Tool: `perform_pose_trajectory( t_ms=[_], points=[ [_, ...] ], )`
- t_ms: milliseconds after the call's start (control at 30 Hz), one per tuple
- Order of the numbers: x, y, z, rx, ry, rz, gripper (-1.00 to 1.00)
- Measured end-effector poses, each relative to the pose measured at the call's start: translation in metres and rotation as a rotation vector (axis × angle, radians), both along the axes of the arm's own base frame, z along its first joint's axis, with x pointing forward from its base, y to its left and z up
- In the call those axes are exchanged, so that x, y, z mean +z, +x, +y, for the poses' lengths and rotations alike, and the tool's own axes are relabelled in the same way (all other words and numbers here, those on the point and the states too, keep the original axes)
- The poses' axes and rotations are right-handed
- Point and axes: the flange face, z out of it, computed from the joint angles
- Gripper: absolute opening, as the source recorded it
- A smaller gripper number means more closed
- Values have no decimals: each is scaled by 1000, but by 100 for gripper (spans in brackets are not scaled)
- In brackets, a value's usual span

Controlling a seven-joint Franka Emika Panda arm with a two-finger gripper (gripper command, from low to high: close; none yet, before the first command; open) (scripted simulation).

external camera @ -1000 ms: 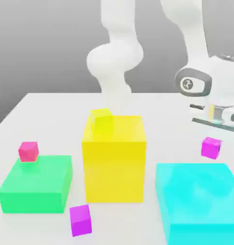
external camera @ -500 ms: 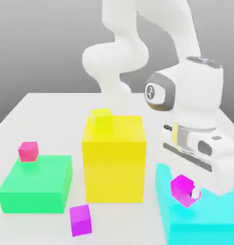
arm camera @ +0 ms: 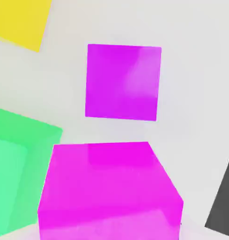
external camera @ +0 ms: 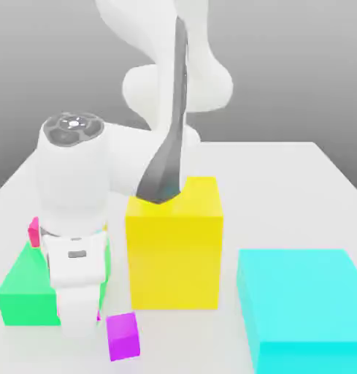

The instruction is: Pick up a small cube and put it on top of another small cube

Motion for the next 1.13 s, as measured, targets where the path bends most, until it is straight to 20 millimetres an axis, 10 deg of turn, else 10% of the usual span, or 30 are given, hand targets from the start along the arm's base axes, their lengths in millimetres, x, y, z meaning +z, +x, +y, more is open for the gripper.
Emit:
perform_pose_trajectory(
  t_ms=[767,1067,1100,1133],
  points=[
    [23,-18,48,995,119,42,-100],
    [-32,-18,48,1027,121,40,-100],
    [-39,-19,48,1026,123,40,100],
    [-39,-19,48,1026,123,40,100]
  ],
)
